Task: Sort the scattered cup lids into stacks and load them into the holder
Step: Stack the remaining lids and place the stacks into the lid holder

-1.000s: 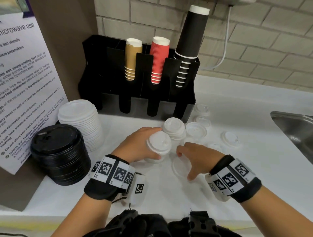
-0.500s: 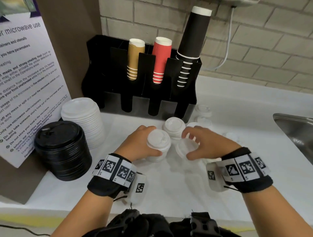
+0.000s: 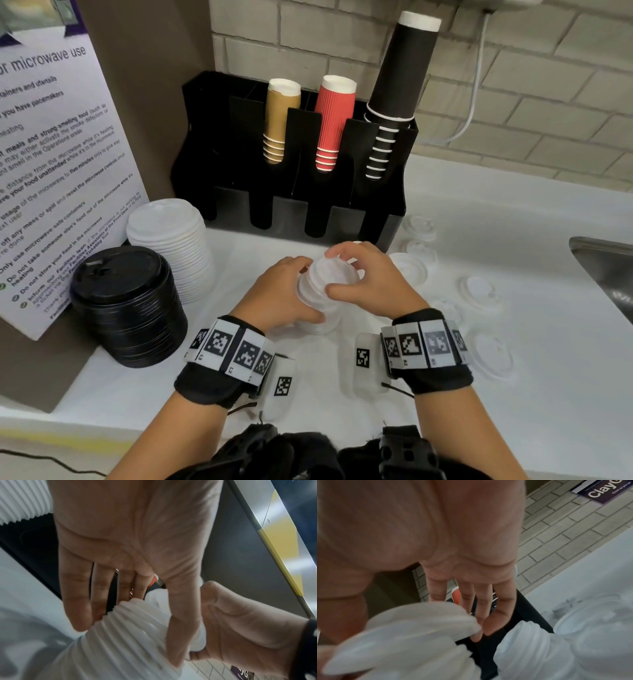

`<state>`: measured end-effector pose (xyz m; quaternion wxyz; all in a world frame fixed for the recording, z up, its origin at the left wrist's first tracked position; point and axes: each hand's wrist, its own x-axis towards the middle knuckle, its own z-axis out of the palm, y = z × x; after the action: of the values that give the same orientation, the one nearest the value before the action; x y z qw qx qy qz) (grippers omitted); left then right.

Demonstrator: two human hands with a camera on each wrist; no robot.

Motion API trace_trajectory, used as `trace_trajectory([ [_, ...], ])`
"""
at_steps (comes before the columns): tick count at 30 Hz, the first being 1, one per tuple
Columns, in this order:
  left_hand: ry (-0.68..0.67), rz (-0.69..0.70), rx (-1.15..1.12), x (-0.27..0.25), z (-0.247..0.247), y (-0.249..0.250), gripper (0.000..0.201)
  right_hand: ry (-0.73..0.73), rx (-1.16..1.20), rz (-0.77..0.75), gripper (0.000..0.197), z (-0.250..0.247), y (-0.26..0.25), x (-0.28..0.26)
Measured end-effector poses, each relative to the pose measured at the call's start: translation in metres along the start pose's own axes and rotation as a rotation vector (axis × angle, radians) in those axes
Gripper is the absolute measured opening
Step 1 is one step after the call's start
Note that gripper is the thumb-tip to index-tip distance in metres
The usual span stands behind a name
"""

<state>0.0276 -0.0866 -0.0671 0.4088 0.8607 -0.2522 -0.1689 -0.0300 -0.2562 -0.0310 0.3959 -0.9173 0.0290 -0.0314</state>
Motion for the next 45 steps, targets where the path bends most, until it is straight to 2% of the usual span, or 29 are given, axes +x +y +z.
trace_trajectory([
  [6, -0.01, -0.028, -0.054, 0.001, 0.001, 0.001, 0.109, -0.031, 0.09, -0.049, 0.044, 0.005, 0.005, 0.0],
  [9, 0.015, -0.018, -0.058, 0.004, 0.004, 0.003, 0.114, -0.015, 0.095, -0.056, 0.044, 0.006, 0.009, 0.002],
  [15, 0.024, -0.021, -0.007, 0.009, 0.006, 0.008, 0.094, 0.018, 0.106, -0.065, 0.047, 0.004, 0.019, 0.005],
  [20, 0.003, -0.009, 0.031, 0.012, 0.005, 0.016, 0.08, -0.073, 0.164, -0.063, 0.039, 0.002, 0.027, 0.008],
  [23, 0.019, -0.039, 0.059, 0.013, 0.006, 0.017, 0.079, 0.06, 0.166, -0.002, 0.021, -0.013, 0.035, 0.018],
  [25, 0.031, -0.053, 0.067, 0.012, 0.007, 0.017, 0.078, 0.156, 0.013, 0.066, 0.019, -0.028, 0.042, 0.027],
  [26, 0.038, -0.057, 0.067, 0.011, 0.008, 0.017, 0.078, 0.147, -0.089, 0.101, 0.024, -0.033, 0.045, 0.031],
  [28, 0.057, -0.063, 0.065, 0.01, 0.01, 0.017, 0.077, 0.038, -0.252, 0.154, 0.043, -0.037, 0.047, 0.038],
  [32, 0.106, -0.075, 0.093, 0.008, 0.012, 0.016, 0.075, -0.127, -0.425, 0.183, 0.068, -0.03, 0.039, 0.052],
  [39, 0.135, -0.089, 0.133, 0.009, 0.012, 0.014, 0.075, -0.188, -0.506, 0.207, 0.062, -0.02, 0.042, 0.066],
  [45, 0.139, -0.103, 0.132, 0.013, 0.009, 0.012, 0.077, -0.11, -0.405, 0.171, 0.054, -0.032, 0.046, 0.064],
])
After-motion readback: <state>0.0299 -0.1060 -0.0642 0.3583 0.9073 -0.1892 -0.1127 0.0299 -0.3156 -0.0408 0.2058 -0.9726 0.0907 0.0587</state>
